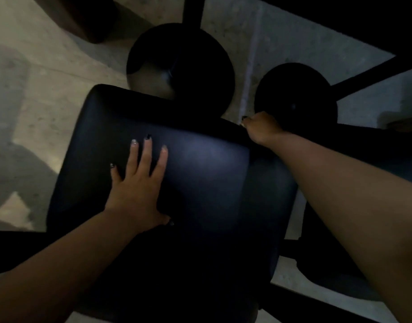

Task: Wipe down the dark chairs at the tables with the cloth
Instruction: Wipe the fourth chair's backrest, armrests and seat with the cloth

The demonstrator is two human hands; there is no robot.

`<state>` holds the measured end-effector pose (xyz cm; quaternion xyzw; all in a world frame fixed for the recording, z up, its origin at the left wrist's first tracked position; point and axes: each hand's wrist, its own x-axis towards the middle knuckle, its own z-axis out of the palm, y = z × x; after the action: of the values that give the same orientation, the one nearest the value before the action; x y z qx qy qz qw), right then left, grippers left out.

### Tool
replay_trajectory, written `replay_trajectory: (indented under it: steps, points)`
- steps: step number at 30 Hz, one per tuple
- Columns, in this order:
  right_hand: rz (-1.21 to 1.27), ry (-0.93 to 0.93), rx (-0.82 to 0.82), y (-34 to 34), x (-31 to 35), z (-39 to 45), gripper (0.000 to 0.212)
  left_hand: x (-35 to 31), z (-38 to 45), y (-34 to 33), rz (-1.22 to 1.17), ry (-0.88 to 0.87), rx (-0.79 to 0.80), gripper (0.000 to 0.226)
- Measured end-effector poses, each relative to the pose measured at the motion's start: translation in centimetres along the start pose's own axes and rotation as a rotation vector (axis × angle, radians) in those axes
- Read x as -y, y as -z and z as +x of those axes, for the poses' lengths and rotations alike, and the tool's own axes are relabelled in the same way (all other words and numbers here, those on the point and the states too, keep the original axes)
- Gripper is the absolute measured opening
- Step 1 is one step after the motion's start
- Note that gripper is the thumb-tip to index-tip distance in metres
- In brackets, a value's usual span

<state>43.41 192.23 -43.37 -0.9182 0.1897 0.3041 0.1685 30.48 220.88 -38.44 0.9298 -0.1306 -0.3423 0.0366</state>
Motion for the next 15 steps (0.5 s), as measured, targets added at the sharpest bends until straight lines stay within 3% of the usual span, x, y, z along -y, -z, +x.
replay_trajectory:
  steps: [7, 15]
  points:
    - [-0.024, 0.214, 0.018, -2.9, 11.8, 1.2, 0.038, -0.1, -0.1, -1.6, -0.029, -0.002, -0.069, 0.152]
    - [-0.286, 0.605, -0.015, -6.5, 26.6, -1.8, 0.038, 1.5, -2.1, -3.3, -0.243, 0.051, -0.221, 0.140]
